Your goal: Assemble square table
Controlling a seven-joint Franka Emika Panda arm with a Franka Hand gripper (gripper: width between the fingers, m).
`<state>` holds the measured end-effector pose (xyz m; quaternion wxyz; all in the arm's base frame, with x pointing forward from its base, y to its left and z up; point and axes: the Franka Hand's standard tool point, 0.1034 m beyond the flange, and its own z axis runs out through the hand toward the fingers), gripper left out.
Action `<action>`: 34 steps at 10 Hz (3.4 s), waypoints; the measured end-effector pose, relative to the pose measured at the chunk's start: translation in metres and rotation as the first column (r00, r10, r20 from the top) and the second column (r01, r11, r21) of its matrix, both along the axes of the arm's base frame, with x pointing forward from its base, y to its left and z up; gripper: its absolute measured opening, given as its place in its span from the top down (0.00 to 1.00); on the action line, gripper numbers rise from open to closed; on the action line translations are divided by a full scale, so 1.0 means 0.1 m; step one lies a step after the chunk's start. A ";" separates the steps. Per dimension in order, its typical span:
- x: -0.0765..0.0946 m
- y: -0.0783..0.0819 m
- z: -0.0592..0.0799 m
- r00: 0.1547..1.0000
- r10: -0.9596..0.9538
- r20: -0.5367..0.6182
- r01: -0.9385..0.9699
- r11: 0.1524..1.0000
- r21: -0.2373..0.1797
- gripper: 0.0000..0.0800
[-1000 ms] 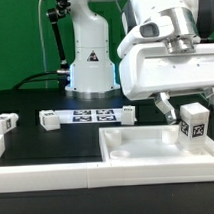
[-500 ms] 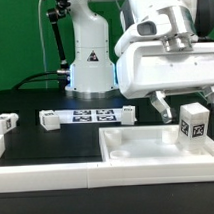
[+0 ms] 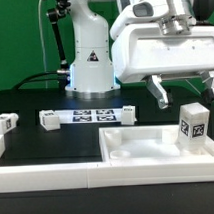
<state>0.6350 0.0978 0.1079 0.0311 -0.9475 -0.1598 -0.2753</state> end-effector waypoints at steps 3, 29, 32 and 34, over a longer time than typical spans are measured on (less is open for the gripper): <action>-0.05 0.10 -0.12 0.979 0.009 -0.202 -0.004 1.000 0.023 0.19; 0.06 0.06 -0.14 0.788 -0.113 -0.605 0.166 0.986 0.033 0.64; -0.01 0.10 -0.15 0.697 -0.397 -0.597 0.516 0.856 0.033 0.64; -0.03 0.10 -0.15 0.598 -0.528 -0.602 0.671 0.741 0.017 0.64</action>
Offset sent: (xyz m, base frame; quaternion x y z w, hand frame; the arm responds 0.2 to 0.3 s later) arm 0.0096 -0.0064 -0.0026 0.0038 -0.1941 -0.0023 0.9810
